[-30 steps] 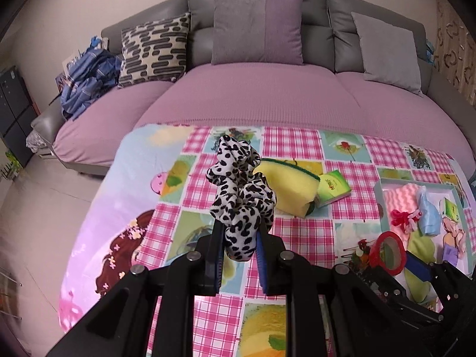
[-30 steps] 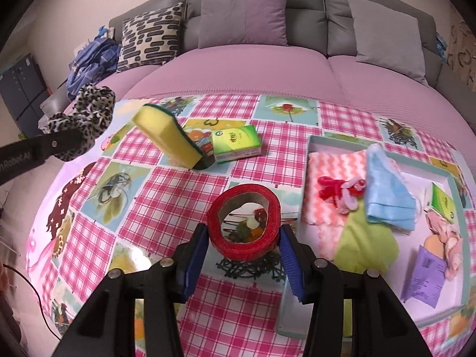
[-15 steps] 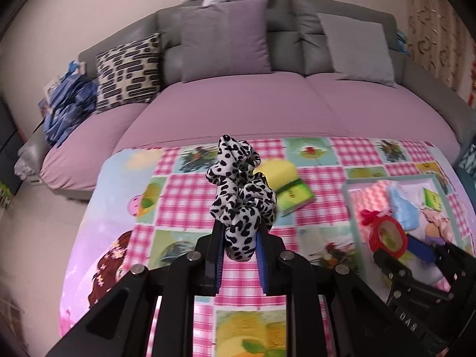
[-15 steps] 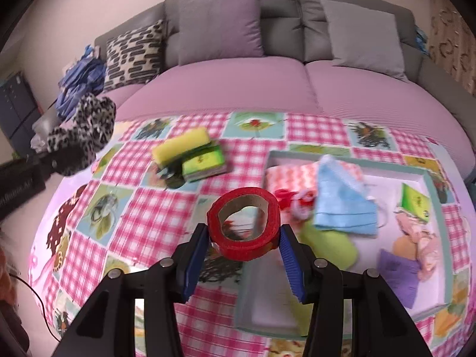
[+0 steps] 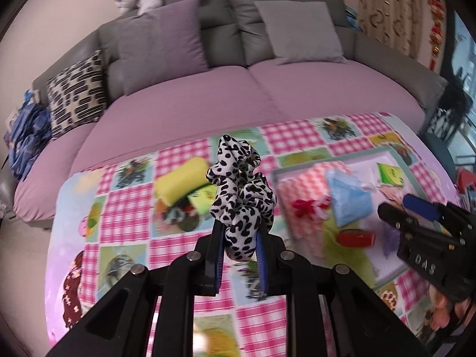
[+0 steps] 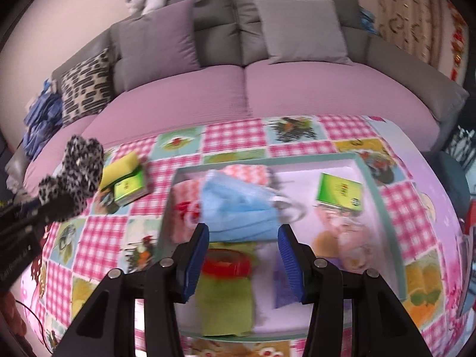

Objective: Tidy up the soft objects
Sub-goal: 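Carry the leopard scrunchie into the white tray and open the left tool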

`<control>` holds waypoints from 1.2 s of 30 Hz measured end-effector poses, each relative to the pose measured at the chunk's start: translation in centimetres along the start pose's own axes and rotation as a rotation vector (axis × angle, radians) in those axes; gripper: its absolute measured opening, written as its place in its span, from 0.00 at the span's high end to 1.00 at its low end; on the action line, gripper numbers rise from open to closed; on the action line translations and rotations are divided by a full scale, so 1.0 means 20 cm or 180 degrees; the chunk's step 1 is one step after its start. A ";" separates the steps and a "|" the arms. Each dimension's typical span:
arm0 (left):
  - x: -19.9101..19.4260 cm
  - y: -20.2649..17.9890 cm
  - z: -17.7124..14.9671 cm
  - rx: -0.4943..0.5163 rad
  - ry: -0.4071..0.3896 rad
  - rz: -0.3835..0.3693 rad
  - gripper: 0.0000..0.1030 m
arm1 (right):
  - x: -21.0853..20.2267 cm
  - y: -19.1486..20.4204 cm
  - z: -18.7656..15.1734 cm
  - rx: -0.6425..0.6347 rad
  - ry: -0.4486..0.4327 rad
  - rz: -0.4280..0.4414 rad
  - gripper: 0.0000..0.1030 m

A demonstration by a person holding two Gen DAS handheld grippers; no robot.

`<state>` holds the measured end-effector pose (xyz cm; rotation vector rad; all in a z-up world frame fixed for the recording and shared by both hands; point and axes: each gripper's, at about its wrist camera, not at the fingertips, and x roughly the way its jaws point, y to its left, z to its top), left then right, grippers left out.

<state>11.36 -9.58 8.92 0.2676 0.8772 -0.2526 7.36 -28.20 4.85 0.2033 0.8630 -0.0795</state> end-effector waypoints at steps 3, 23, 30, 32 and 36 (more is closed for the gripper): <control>0.02 -0.10 0.00 0.0100 0.0034 -0.0092 0.80 | 0.00 -0.09 0.00 0.0111 0.0006 -0.0070 0.50; 0.42 -0.47 -0.15 0.0374 0.0834 -0.0653 0.80 | 0.04 -0.29 -0.03 0.0333 0.0151 -0.0136 0.50; 0.53 -0.50 -0.21 0.0372 0.1070 -0.0687 0.80 | 0.05 -0.27 -0.03 0.0319 0.0184 -0.0136 0.50; 0.52 -0.50 -0.21 0.0381 0.1066 -0.0716 0.77 | 0.05 -0.27 -0.03 0.0319 0.0187 -0.0137 0.50; 0.49 -0.49 -0.21 0.0422 0.1105 -0.0692 0.56 | 0.05 -0.27 -0.03 0.0306 0.0183 -0.0139 0.50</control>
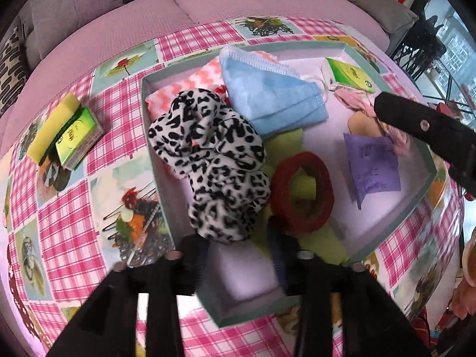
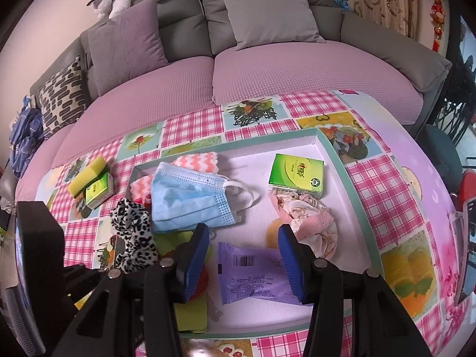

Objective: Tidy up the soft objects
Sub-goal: 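Carry the leopard scrunchie into the white tray and open the left tool, then move both tools to the yellow sponge and green tissue pack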

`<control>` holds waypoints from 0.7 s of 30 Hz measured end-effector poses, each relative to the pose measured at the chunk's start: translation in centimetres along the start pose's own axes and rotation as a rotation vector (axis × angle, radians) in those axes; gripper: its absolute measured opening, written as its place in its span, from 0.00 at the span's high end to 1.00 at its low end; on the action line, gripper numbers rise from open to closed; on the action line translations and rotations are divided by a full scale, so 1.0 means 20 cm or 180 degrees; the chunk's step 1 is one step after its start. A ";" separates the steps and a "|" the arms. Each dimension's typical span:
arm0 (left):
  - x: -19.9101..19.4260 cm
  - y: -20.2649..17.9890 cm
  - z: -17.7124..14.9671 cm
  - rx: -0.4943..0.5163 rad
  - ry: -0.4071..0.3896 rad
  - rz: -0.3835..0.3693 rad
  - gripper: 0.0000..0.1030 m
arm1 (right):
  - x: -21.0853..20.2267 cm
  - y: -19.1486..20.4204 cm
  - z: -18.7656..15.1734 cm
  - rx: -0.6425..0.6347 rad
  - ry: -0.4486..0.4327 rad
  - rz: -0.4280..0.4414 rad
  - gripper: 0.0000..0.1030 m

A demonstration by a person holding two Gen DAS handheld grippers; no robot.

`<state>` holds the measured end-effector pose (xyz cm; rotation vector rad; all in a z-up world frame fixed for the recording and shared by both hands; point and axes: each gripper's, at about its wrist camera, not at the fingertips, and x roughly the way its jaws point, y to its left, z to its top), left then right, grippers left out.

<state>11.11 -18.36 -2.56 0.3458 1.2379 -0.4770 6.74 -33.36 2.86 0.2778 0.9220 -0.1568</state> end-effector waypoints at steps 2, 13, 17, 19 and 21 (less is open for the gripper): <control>-0.02 0.00 -0.01 0.0017 0.0001 -0.0046 0.55 | 0.00 0.00 0.00 -0.0005 -0.0006 -0.0001 0.50; -0.24 0.12 -0.02 -0.0134 -0.0325 -0.0103 0.53 | -0.01 0.01 0.00 -0.0049 0.0028 -0.0012 0.50; -0.33 0.18 -0.01 -0.0305 -0.0514 -0.0086 0.50 | 0.00 0.03 -0.01 -0.0094 0.0068 -0.0015 0.49; -0.36 0.22 0.00 -0.0416 -0.0610 -0.0040 0.45 | 0.01 0.04 -0.01 -0.0124 0.0096 -0.0020 0.49; -0.38 0.27 0.00 -0.0565 -0.0682 0.0036 0.45 | 0.02 0.05 -0.01 -0.0157 0.0124 -0.0026 0.49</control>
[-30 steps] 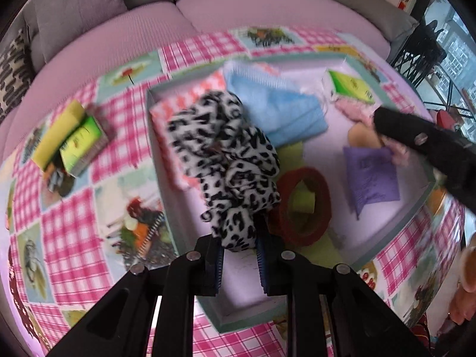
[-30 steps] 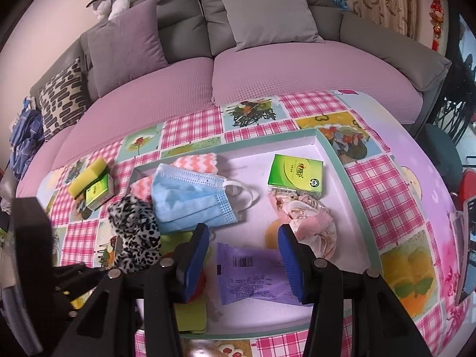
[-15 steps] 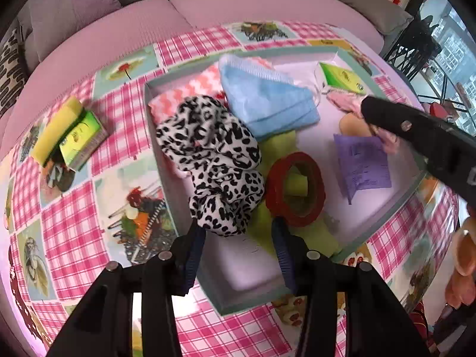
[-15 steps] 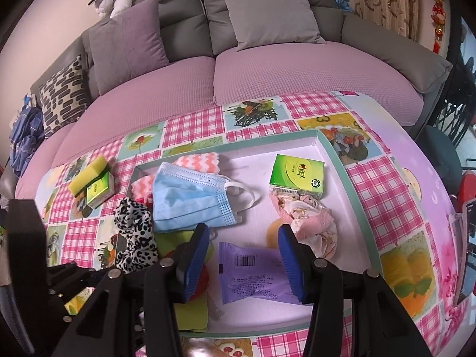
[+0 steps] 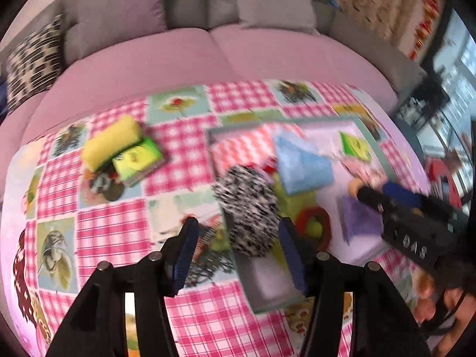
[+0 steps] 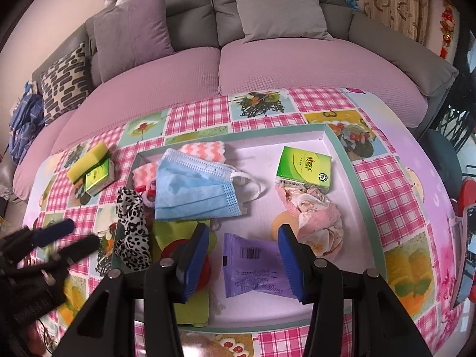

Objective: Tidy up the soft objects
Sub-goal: 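Move both tools to the yellow sponge and green tissue pack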

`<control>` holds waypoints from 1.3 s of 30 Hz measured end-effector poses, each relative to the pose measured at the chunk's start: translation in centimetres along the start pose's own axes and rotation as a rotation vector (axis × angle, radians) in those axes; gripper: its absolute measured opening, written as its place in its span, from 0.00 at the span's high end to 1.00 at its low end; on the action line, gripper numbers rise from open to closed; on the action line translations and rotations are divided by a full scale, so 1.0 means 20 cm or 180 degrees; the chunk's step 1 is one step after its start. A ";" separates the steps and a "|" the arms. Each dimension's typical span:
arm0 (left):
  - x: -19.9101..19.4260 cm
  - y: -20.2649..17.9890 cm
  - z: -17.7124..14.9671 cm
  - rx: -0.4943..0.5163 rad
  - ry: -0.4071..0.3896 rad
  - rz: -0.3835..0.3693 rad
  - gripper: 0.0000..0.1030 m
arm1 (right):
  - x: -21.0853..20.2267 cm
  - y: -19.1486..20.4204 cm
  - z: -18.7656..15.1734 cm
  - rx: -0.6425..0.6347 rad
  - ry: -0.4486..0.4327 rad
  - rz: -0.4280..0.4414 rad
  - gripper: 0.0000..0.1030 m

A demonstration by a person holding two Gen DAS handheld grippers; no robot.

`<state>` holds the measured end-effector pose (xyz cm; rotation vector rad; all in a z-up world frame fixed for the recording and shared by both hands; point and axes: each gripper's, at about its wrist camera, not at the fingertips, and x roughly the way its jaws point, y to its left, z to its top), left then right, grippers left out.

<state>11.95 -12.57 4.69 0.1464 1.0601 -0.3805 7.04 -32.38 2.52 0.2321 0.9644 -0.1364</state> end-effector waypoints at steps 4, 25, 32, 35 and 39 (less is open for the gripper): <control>-0.03 0.13 0.02 -0.0333 -0.0116 0.0225 0.39 | 0.02 0.02 -0.01 -0.0039 0.0064 -0.0003 0.40; 0.02 0.48 -0.05 -0.1061 -0.0150 0.0594 0.18 | 0.03 0.21 -0.03 -0.0323 0.0070 0.0069 0.00; 0.02 0.59 -0.08 -0.1214 -0.0195 0.0723 0.08 | 0.03 0.29 -0.04 -0.0397 0.0039 0.0145 0.00; -0.01 0.65 -0.09 -0.1302 -0.0278 0.0781 0.08 | 0.03 0.31 -0.04 -0.0421 0.0033 0.0167 0.00; -0.05 0.73 -0.09 -0.1443 -0.0376 0.0813 0.08 | 0.01 0.38 -0.04 -0.0497 -0.0032 0.0218 0.00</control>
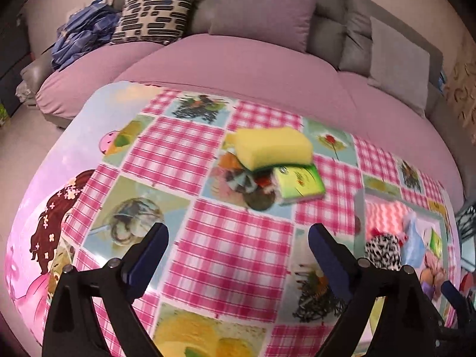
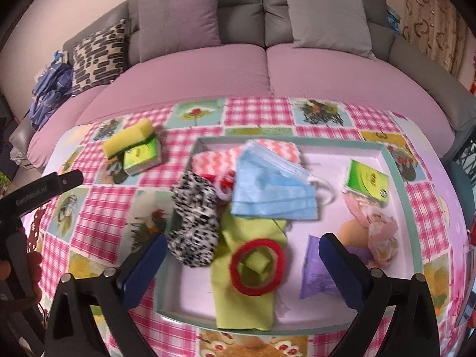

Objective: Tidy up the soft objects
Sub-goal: 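Move both tools to the yellow sponge and green tissue pack, then grasp the yellow sponge with the left tool while the right tool grasps the tissue pack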

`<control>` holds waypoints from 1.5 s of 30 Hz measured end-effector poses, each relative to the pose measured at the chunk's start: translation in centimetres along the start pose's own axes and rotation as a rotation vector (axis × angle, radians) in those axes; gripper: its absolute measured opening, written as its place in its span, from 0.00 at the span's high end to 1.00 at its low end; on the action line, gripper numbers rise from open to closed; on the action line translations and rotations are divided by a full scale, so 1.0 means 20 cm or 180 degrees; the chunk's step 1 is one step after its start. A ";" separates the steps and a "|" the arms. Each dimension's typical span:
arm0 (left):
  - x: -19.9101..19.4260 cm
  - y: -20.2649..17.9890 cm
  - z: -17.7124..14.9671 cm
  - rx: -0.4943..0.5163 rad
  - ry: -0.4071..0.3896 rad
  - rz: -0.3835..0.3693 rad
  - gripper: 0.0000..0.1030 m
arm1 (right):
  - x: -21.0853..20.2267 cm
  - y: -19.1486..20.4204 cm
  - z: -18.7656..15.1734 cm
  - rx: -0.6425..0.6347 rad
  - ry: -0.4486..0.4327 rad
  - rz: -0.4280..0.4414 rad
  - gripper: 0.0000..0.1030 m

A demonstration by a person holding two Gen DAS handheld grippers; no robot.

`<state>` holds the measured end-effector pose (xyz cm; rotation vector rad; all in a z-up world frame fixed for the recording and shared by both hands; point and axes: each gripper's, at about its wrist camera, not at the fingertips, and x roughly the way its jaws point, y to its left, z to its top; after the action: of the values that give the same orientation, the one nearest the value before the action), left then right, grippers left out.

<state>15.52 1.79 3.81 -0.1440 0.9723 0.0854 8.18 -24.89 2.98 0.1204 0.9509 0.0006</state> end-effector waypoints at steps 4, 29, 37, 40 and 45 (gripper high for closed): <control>0.01 0.09 0.03 -0.0158 -0.0022 0.0030 0.04 | -0.01 0.09 0.04 -0.0024 -0.0067 0.0162 0.00; 0.36 0.46 0.35 -0.0466 0.0180 0.0008 0.03 | 0.61 0.73 0.42 -0.0731 0.0267 0.0679 0.00; 0.39 0.42 0.40 -0.0302 0.0185 -0.0210 0.03 | 0.76 0.78 0.43 -0.0812 0.0401 0.0555 0.11; 0.40 0.41 0.40 -0.0326 0.0236 -0.0319 0.03 | 0.78 0.78 0.43 -0.0789 0.0431 0.0539 0.18; 0.43 0.39 0.38 -0.0340 0.0310 -0.0410 0.03 | 0.80 0.79 0.41 -0.0769 0.0481 0.0568 0.34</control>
<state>25.51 10.76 0.29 -0.3108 1.0535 0.0121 24.90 -9.10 -3.71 -0.0190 1.0808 0.2920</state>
